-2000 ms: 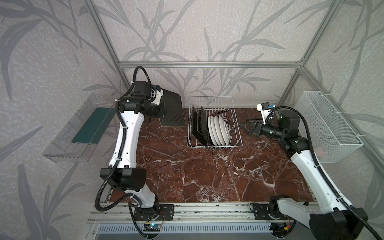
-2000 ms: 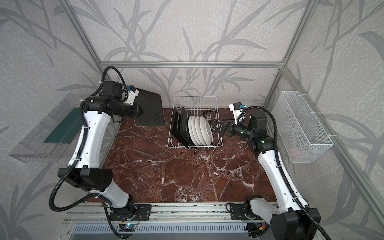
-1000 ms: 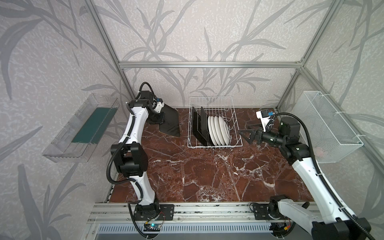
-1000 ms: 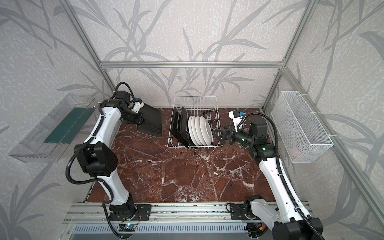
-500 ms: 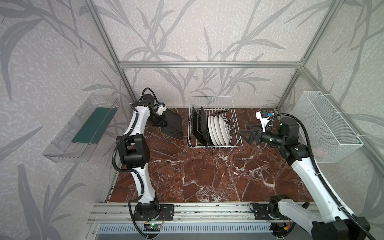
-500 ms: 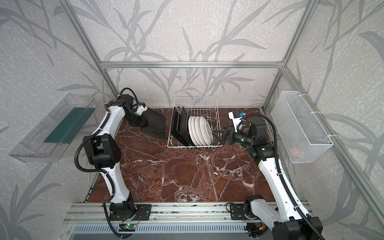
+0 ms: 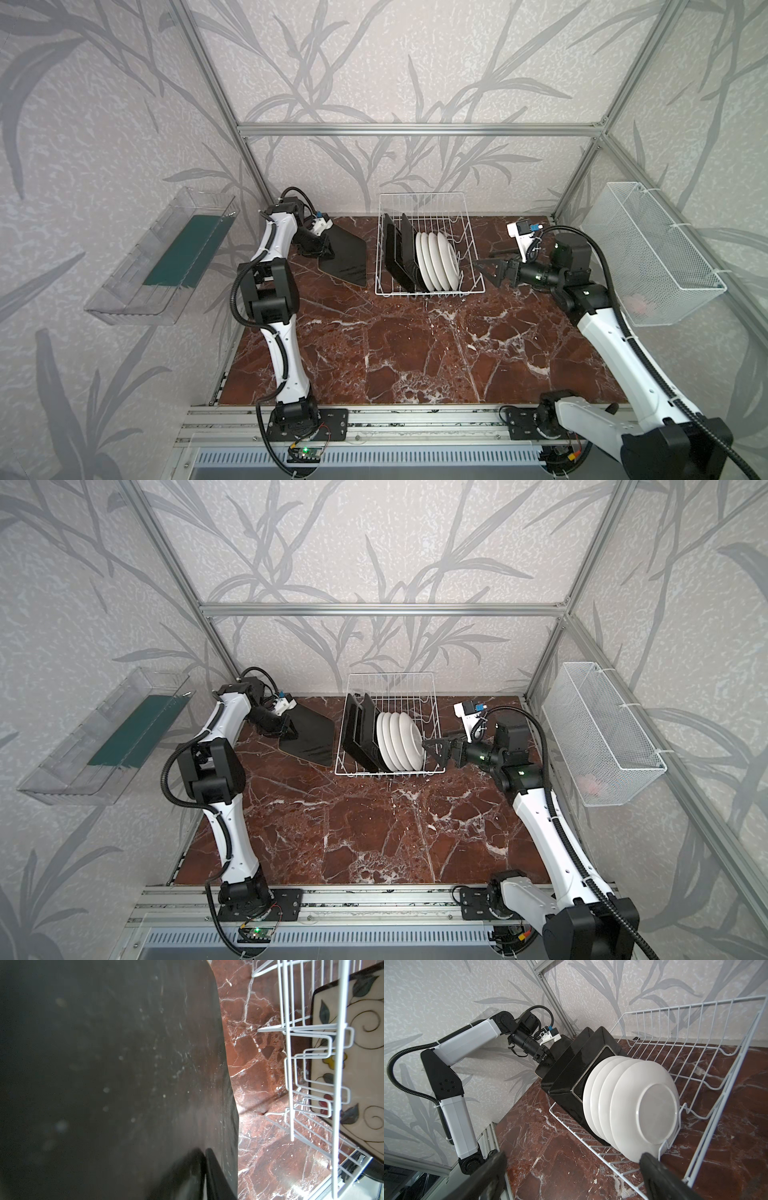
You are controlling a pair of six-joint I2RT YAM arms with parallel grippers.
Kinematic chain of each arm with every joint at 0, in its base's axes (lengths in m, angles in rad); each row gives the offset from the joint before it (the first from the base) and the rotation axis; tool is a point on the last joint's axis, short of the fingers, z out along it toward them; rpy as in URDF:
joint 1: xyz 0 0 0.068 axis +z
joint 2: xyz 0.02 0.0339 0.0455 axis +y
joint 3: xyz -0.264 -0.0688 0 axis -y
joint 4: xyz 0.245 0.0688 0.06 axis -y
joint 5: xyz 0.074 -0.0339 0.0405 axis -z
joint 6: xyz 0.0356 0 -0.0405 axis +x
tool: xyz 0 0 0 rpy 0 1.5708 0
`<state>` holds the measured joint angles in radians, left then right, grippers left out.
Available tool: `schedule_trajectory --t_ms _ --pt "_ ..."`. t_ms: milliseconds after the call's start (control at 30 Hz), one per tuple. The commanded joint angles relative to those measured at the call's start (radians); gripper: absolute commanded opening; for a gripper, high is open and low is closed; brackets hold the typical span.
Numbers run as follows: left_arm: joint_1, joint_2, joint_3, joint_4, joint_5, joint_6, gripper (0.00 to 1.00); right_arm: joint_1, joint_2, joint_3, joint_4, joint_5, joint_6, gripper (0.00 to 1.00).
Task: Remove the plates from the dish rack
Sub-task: 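Lower the dark plate onto the table beside the rack with the left gripper, then open the left gripper and lift it off the dark plate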
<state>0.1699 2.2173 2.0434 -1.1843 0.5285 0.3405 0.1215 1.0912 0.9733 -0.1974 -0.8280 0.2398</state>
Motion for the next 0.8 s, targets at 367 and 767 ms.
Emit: schedule_trajectory --t_ms 367,767 --pt "0.032 0.172 0.251 -0.117 0.115 0.094 0.00 0.006 0.054 0.006 0.022 -0.021 0.019 0.99" --pt "0.043 0.270 0.311 -0.145 0.071 0.109 0.11 0.007 0.087 0.048 -0.012 -0.016 0.006 0.99"
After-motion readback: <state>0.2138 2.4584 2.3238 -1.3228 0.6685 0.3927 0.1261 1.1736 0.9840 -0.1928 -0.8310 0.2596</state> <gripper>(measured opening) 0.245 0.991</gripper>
